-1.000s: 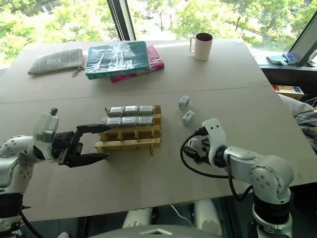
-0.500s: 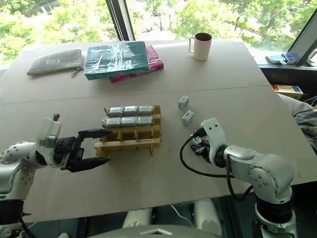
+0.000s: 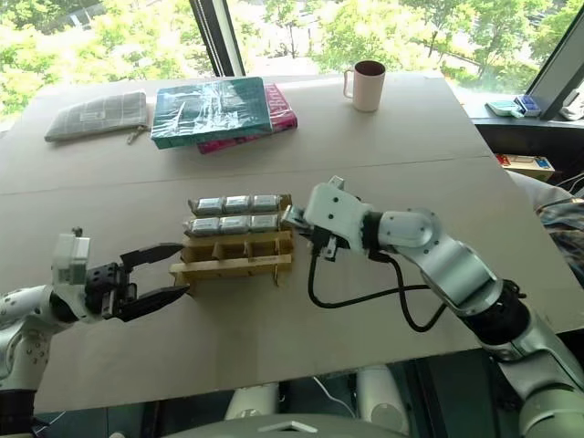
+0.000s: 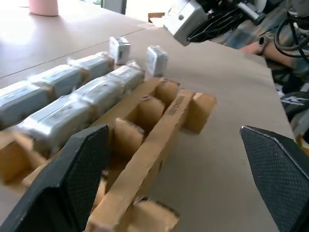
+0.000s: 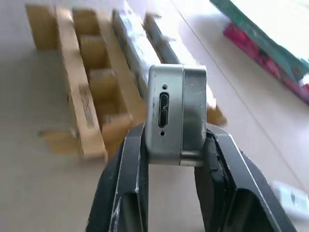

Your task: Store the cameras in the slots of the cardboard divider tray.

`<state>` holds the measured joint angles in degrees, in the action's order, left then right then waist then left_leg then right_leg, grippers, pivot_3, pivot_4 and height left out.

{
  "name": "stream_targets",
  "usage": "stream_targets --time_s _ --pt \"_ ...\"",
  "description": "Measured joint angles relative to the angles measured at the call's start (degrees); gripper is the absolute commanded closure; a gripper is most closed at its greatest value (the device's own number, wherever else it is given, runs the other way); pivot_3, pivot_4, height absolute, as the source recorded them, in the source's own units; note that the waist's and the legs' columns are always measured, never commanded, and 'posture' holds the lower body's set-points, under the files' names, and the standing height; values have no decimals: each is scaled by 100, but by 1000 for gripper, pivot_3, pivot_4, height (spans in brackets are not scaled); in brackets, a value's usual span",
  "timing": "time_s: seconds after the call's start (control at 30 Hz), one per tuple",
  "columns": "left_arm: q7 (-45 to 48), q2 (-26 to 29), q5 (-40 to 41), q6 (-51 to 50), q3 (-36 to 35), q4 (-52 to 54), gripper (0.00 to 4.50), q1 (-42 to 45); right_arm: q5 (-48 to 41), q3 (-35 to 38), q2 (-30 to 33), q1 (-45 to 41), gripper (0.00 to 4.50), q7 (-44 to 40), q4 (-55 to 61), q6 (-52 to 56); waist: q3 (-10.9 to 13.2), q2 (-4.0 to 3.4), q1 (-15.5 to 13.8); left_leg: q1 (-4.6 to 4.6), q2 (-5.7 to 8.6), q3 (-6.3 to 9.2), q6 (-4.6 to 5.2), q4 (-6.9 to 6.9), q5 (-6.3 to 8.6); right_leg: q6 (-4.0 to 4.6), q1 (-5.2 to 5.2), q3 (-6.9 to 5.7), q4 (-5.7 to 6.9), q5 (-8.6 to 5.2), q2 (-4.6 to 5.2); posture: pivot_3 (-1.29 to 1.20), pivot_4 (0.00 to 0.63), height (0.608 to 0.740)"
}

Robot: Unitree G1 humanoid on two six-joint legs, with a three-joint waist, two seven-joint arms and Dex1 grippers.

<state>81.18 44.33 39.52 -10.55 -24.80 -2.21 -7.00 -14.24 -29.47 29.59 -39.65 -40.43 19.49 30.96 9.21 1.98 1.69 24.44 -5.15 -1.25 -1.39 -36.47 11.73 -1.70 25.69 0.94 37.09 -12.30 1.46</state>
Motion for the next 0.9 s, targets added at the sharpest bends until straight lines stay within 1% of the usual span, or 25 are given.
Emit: stream_targets --time_s 0.07,0.13,0.17,0.2,0.23,0.27,0.3,0.33,0.4,0.53,0.77,0.9 --pt "-9 2 -2 38 -155 -145 0 -116 200 -230 -482 -362 3735 -287 -608 -279 -2 3 -1 0 -1 0 0 0 0 11 0 -2 2 6 0 0 150 740" --pt "-12 3 -1 58 -189 -160 0 -122 254 -303 -602 -432 3735 -359 -753 -374 -1 2 -45 3 0 1 0 0 0 15 0 -5 3 9 3 0 150 740" --pt "17 7 0 104 -297 -236 0 -250 275 -366 -937 -612 3735 -594 -1179 -512 -3 4 -57 1 0 -3 -1 0 0 17 0 -3 3 10 3 0 150 740" --pt "26 7 0 107 -332 -297 0 -277 285 -385 -1081 -702 3735 -671 -1401 -551 -2 4 -60 1 0 -3 -1 -1 0 17 0 -3 3 10 3 0 150 740" --pt "47 7 0 131 -411 -340 0 -344 322 -415 -1358 -838 3735 -771 -1746 -645 -4 7 -63 -2 -2 -3 -1 -1 0 18 1 -4 8 10 3 0 150 740" --pt "56 8 0 135 -427 -361 0 -350 347 -425 -1426 -889 3735 -801 -1874 -663 -4 6 -64 -3 -2 -3 -1 -1 0 18 1 -4 11 10 3 0 150 740" --pt "103 10 0 167 -455 -370 0 -400 400 -448 -1756 -1016 3735 -870 -2228 -742 -4 6 -73 -4 -2 -3 -1 -2 0 19 3 -4 21 10 3 0 150 740" --pt "115 10 -1 177 -455 -377 0 -409 414 -455 -1835 -1053 3735 -890 -2323 -751 -3 6 -76 -6 -2 -2 -1 -2 0 19 3 -4 26 10 3 0 150 740" --pt "148 10 -1 238 -466 -384 0 -464 542 -529 -2315 -1242 3735 -944 -2795 -844 -2 4 -76 -11 -2 -2 -2 -3 -1 19 5 -4 42 10 3 0 150 740" --pt "167 10 -1 310 -531 -384 0 -552 715 -578 -2855 -1396 3735 -1027 -3265 -875 2 -4 -79 -21 -2 -3 -3 -5 -1 19 4 -3 57 8 3 0 150 740" --pt "167 8 0 346 -612 -347 0 -642 1127 -590 -3224 -1450 3735 -1022 -3950 -897 2 -3 -67 -29 -3 -5 -5 -8 -2 16 3 -2 63 6 4 0 150 740" --pt "203 8 0 362 -625 -339 0 -703 1374 -591 -3223 -1462 3735 -1031 -4190 -1044 2 -3 -63 -29 -3 -5 -5 -8 -1 17 3 -1 62 6 4 0 150 740"
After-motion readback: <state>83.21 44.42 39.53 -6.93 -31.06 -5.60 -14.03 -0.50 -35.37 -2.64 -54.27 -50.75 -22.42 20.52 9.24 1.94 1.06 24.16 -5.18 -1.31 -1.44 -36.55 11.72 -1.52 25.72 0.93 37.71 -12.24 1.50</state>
